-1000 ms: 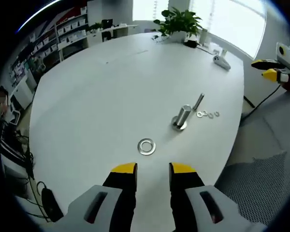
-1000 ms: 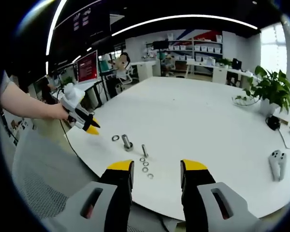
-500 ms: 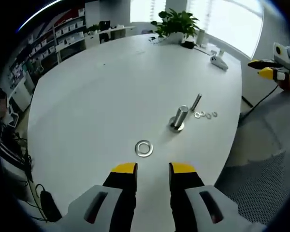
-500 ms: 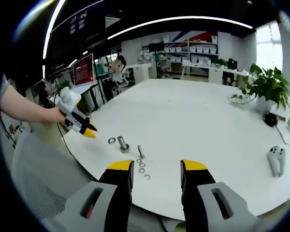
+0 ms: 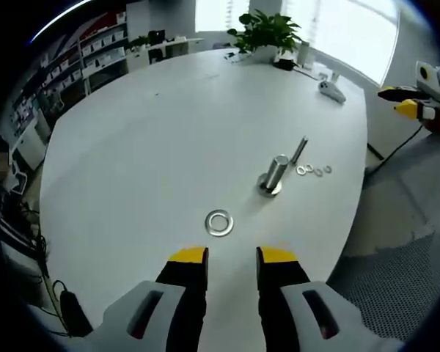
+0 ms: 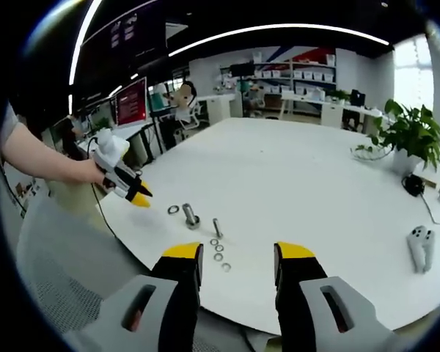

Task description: Place the washer onto the threaded stud by aligning its center hole with the stud, sliding it down to the base, and recovering from edge contact or off-axis alignment until the washer reaches the visible bottom stop.

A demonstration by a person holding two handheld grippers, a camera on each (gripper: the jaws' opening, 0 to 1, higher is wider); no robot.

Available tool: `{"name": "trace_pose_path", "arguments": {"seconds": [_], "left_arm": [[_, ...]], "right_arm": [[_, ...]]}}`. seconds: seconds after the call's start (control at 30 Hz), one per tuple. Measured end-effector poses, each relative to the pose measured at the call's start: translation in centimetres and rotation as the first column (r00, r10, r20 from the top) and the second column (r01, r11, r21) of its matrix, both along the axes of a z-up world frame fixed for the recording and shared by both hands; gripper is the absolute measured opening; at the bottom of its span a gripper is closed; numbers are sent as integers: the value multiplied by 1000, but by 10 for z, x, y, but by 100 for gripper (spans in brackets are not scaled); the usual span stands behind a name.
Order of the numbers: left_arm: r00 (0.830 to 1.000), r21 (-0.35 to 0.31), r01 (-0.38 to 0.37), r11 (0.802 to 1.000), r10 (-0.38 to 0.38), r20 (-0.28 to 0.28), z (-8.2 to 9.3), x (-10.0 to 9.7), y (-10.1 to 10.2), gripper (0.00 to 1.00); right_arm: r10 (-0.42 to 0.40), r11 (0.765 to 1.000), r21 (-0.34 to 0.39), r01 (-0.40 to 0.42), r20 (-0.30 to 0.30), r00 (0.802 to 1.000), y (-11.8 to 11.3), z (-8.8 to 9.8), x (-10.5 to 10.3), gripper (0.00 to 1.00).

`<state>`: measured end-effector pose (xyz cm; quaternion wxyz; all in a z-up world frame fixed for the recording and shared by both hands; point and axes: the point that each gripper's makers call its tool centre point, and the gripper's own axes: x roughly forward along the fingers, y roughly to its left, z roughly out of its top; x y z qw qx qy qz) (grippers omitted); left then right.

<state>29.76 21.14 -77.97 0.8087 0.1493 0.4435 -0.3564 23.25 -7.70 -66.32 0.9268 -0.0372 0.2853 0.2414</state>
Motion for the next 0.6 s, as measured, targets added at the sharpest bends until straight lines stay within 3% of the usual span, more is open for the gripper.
{"name": "trace_pose_path", "arguments": {"seconds": [0.6], "left_arm": [[1000,-9,-11,1000,11,-28,-8,8,-12,25]], "right_arm": [[13,1000,-27,-14,-36,999,-1,-9,-2,41]]}}
